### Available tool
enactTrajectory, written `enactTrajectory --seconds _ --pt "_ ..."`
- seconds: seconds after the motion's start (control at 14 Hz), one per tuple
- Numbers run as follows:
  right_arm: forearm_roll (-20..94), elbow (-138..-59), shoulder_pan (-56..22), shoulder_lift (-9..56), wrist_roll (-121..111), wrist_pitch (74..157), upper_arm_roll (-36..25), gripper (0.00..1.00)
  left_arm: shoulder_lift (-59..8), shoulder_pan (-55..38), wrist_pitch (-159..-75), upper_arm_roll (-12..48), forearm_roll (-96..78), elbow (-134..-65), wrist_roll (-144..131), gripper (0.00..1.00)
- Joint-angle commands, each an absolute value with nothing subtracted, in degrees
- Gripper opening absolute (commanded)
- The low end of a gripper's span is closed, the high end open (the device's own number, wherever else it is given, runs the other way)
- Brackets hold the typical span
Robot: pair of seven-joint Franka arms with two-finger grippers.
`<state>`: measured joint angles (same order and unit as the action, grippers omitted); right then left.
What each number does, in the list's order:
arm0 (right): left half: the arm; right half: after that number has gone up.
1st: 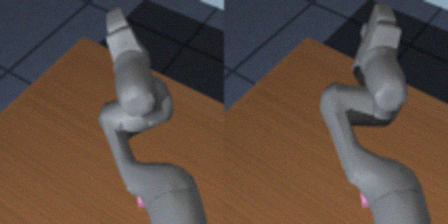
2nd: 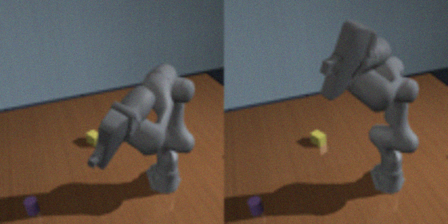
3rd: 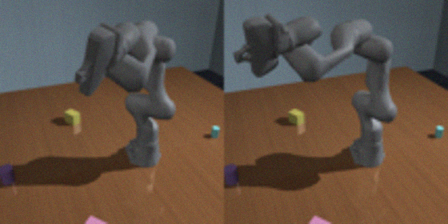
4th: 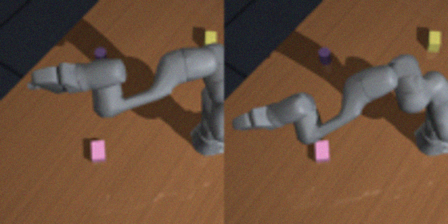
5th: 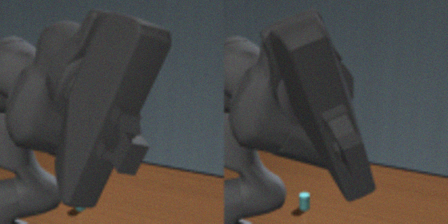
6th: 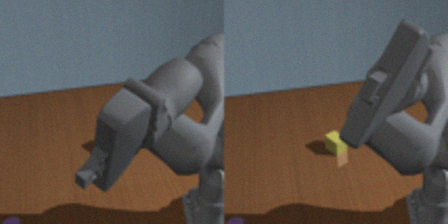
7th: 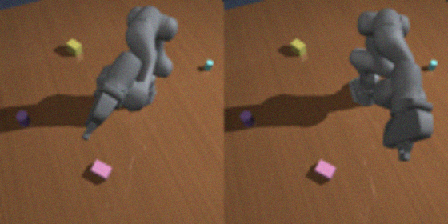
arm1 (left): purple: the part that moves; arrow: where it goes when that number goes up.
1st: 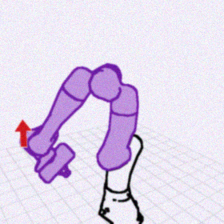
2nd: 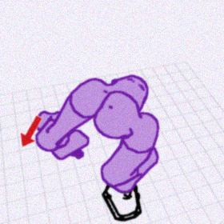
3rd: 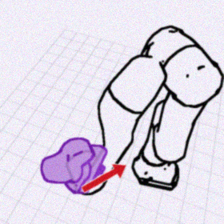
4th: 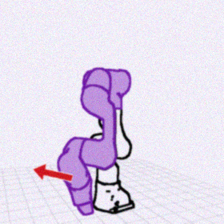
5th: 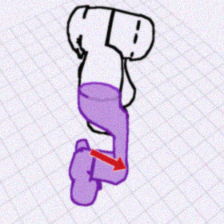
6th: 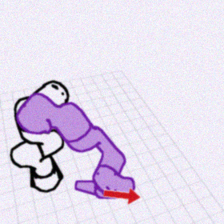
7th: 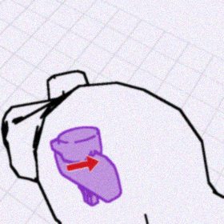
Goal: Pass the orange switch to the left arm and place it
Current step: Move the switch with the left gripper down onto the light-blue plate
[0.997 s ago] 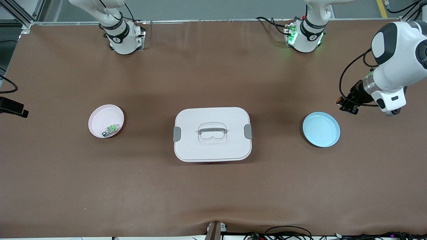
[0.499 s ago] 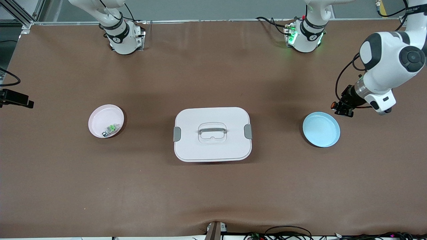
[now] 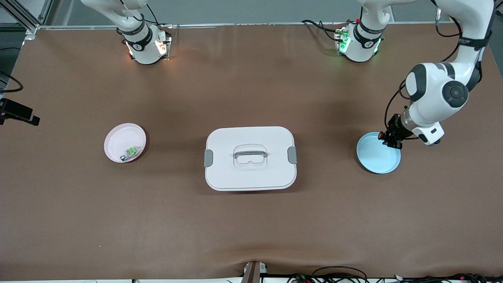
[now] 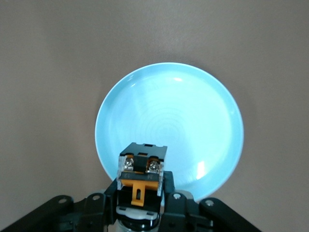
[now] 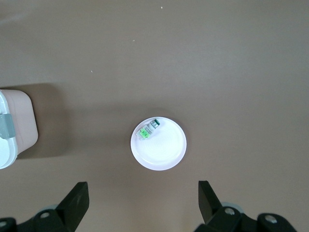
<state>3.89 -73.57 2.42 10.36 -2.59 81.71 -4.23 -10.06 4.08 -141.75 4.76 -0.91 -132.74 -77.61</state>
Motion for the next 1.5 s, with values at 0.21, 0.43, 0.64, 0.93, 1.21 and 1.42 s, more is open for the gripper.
enactTrajectory --seconds 0.21,0.43,0.64,0.93,1.21,1.42 --pt "4.7 -81.8 2.9 4.1 -1.4 83.5 -3.2 1.0 -16.9 4.4 -145.9 4.7 1.6 -130.9 -78.9 0.0" --pt "3.8 -81.8 1.9 4.2 -1.2 83.2 -3.2 1.0 -19.1 4.6 -148.3 4.5 1.7 -130.5 -78.8 0.0" --pt "1.7 -81.7 1.8 4.1 -1.2 83.8 -3.1 1.0 -21.2 4.6 -149.3 4.0 2.6 -129.7 -78.8 0.0" --pt "-1.8 -81.7 0.0 4.0 -1.1 84.0 -3.1 1.0 -22.8 4.6 -150.5 4.0 3.4 -129.0 -78.8 0.08" --pt "-1.6 -81.8 0.2 3.5 0.5 83.3 -3.2 1.0 -21.9 4.8 -150.5 4.0 3.4 -129.0 -78.9 1.0" --pt "-1.1 -82.4 0.4 3.2 1.6 83.1 -3.3 1.0 -20.6 5.5 -150.3 4.1 3.4 -129.0 -78.9 1.0"
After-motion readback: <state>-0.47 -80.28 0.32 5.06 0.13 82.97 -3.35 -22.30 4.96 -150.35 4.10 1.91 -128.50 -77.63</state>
